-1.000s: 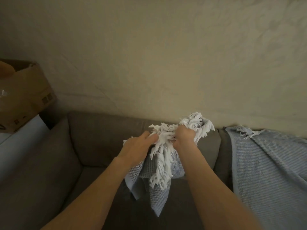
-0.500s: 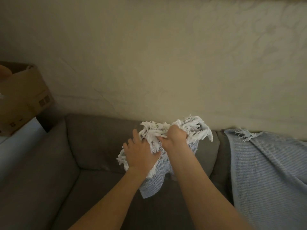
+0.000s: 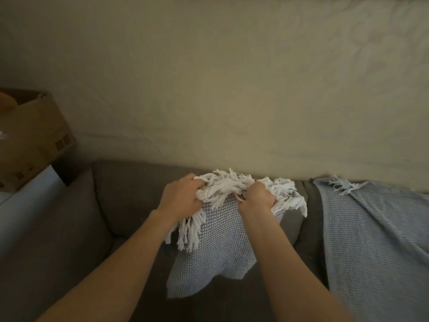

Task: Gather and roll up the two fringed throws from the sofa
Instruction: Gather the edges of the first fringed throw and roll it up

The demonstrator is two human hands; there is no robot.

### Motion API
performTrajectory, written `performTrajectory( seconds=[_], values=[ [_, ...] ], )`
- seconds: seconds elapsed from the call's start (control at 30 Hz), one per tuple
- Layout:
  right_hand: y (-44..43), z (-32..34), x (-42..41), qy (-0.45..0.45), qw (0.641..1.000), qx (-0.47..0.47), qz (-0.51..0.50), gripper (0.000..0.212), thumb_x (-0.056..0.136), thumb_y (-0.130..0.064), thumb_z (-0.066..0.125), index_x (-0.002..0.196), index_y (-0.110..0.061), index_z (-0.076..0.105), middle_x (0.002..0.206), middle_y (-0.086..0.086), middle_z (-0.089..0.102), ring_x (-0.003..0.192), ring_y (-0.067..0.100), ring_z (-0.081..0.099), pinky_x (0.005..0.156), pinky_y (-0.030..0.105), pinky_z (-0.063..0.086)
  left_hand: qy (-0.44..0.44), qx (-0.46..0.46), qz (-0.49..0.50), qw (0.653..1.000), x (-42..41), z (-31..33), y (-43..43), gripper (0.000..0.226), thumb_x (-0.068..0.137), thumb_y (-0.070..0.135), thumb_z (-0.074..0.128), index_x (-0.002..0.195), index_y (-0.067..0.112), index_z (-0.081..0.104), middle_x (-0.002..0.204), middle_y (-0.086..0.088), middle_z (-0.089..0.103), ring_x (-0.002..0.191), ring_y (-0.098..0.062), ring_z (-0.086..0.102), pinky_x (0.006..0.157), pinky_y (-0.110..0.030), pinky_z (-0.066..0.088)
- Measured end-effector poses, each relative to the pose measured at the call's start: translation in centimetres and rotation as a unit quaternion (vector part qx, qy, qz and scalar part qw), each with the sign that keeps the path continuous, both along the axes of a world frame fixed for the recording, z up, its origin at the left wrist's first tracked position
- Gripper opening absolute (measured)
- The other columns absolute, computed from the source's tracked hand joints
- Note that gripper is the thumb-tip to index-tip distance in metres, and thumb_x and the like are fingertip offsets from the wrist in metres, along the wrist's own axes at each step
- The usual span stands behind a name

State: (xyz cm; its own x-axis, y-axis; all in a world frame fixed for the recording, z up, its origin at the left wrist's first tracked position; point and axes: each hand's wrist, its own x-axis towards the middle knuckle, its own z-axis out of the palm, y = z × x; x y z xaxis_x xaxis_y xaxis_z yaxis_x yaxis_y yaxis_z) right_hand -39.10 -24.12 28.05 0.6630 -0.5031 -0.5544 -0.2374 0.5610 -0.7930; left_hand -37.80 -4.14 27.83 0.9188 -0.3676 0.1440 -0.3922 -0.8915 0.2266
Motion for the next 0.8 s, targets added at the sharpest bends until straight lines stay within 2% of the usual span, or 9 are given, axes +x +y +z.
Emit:
performTrajectory(
  seconds=[0.07, 0.2, 0.27, 0.33, 0.43, 0.53, 0.63, 0.73, 0.8],
  values=[
    [0.3, 0.0, -0.4, 0.028, 0.999, -0.031, -0.029, 0.022, 0.100, -0.013, 0.051, 0.121, -0.006, 0.054, 0.088, 0.006, 0.056, 0.076, 0.024, 0.059, 0.083, 0.044, 0.058, 0.051, 0.026, -0.052, 0.997, 0.6, 0.9, 0.3, 0.020, 0.090, 0.028, 0.066, 0.109, 0.032, 0.071, 0.103, 0.007, 0.059, 0.093, -0.020, 0.064, 0.075, -0.037, 0.055],
    [0.9, -0.9, -1.0, 0.024, 0.985, -0.136, -0.107, 0.017, 0.087, -0.019, 0.055, 0.093, -0.003, 0.055, 0.083, 0.010, 0.063, 0.072, 0.024, 0.061, 0.069, 0.041, 0.057, 0.114, 0.115, -0.097, 0.982, 0.8, 1.4, 0.6, 0.013, 0.086, 0.021, 0.072, 0.096, 0.030, 0.069, 0.094, 0.008, 0.063, 0.086, -0.018, 0.066, 0.073, -0.041, 0.060],
    [0.8, -1.4, -1.2, -0.002, 0.961, -0.252, -0.111, 0.039, 0.081, -0.028, 0.056, 0.102, 0.004, 0.062, 0.083, 0.012, 0.066, 0.075, 0.029, 0.065, 0.075, 0.048, 0.062, 0.118, 0.117, -0.091, 0.982, 0.6, 1.3, 0.5, 0.016, 0.084, 0.017, 0.070, 0.095, 0.029, 0.067, 0.093, 0.007, 0.068, 0.084, -0.020, 0.068, 0.069, -0.039, 0.059],
    [0.6, -1.1, -1.9, -0.025, 0.942, -0.316, -0.112, 0.051, 0.089, -0.025, 0.061, 0.130, 0.004, 0.051, 0.082, 0.003, 0.059, 0.073, 0.026, 0.062, 0.067, 0.040, 0.059, 0.116, 0.104, -0.090, 0.984, 0.3, 1.5, 0.3, 0.015, 0.085, 0.016, 0.065, 0.096, 0.028, 0.067, 0.093, 0.006, 0.069, 0.086, -0.022, 0.069, 0.066, -0.034, 0.050],
    [-0.1, -0.5, -3.2, -0.055, 0.909, -0.398, -0.109, 0.065, 0.094, -0.017, 0.062, 0.147, -0.022, 0.025, 0.074, -0.005, 0.053, 0.064, 0.018, 0.059, 0.051, 0.029, 0.041, 0.107, 0.091, -0.098, 0.985, 0.3, 1.9, -0.3, 0.018, 0.090, 0.018, 0.063, 0.101, 0.030, 0.070, 0.093, 0.008, 0.067, 0.088, -0.023, 0.068, 0.067, -0.033, 0.044],
    [-1.3, -1.4, -3.1, -0.035, 0.837, -0.546, -0.001, 0.065, 0.095, -0.021, 0.053, 0.152, -0.037, 0.026, 0.062, 0.000, 0.059, 0.055, 0.019, 0.056, 0.052, 0.032, 0.045, 0.081, 0.119, -0.098, 0.985, 0.6, 1.9, -0.8, 0.018, 0.091, 0.017, 0.064, 0.101, 0.031, 0.071, 0.094, 0.006, 0.070, 0.087, -0.024, 0.068, 0.067, -0.035, 0.047],
    [-3.4, -1.5, -2.0, 0.056, 0.777, -0.605, 0.162, 0.018, 0.098, -0.026, 0.048, 0.102, -0.018, 0.062, 0.072, 0.004, 0.061, 0.067, 0.028, 0.059, 0.065, 0.039, 0.055, 0.079, 0.152, -0.091, 0.981, 1.0, 2.1, -1.2, 0.022, 0.083, 0.005, 0.063, 0.077, 0.026, 0.062, 0.082, 0.003, 0.064, 0.077, -0.024, 0.064, 0.063, -0.034, 0.044],
    [-5.1, -1.6, -1.2, 0.099, 0.740, -0.602, 0.284, 0.036, 0.101, -0.032, 0.045, 0.075, -0.009, 0.054, 0.089, 0.013, 0.066, 0.078, 0.030, 0.061, 0.069, 0.035, 0.049, 0.089, 0.177, -0.095, 0.976, 1.1, 2.4, -1.7, 0.032, 0.081, 0.000, 0.064, 0.064, 0.021, 0.047, 0.074, -0.001, 0.058, 0.068, -0.024, 0.058, 0.060, -0.034, 0.041],
    [-5.8, -1.4, -1.2, 0.085, 0.690, -0.612, 0.376, 0.034, 0.101, -0.015, 0.044, 0.068, -0.007, 0.044, 0.087, 0.012, 0.066, 0.082, 0.030, 0.061, 0.065, 0.030, 0.047, 0.089, 0.190, -0.092, 0.973, 1.2, 2.5, -1.7, 0.035, 0.085, 0.001, 0.066, 0.065, 0.017, 0.043, 0.072, -0.003, 0.052, 0.062, -0.022, 0.051, 0.059, -0.034, 0.039]
  ],
)
